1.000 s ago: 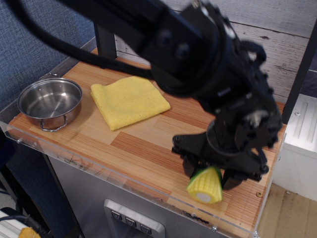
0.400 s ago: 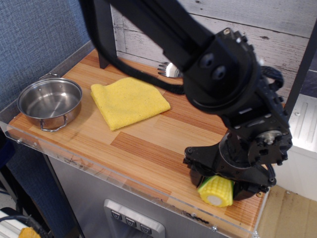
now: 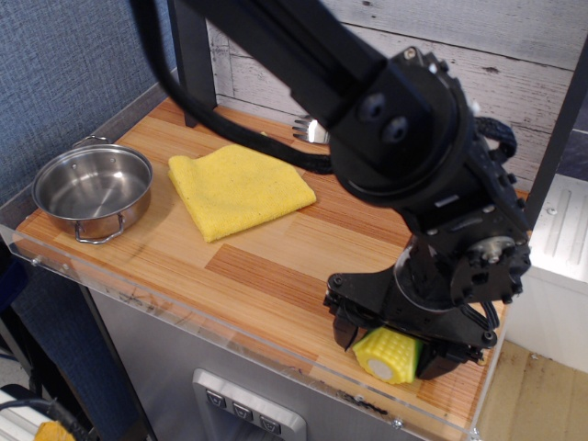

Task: Put the corn on the bottom-right corner of the counter.

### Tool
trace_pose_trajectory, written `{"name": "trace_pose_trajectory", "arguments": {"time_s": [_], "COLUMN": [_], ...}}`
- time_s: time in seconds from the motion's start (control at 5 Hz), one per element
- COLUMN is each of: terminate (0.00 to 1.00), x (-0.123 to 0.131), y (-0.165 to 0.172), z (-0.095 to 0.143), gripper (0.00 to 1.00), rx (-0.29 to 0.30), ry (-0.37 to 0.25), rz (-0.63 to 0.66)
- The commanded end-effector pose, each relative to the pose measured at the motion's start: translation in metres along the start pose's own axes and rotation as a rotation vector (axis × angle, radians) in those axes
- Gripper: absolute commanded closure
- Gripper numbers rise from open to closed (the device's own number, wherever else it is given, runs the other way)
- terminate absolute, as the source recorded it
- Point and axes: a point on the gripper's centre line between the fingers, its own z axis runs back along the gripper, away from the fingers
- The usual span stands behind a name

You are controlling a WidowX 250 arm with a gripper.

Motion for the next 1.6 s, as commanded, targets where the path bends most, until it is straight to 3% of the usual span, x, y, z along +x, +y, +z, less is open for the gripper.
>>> {"name": "trace_pose_trajectory", "arguments": {"time_s": [0.0,0.6,1.2,1.4], "terminate": [0.0,0.0,0.0,1.0], "x": [0.006,0.032,0.032,0.032], "y": [0.025,0.056,0.056,0.056], "z": [0.039,0.104,0.104,0.104], "gripper": [0.0,0.0,0.0,0.0], "rx": [-0.052,-0.138,-0.138,-0.138], "ry": [-0.094,-0.194,-0.194,-0.194], "rz": [0.037,0.067,0.067,0.067]}}
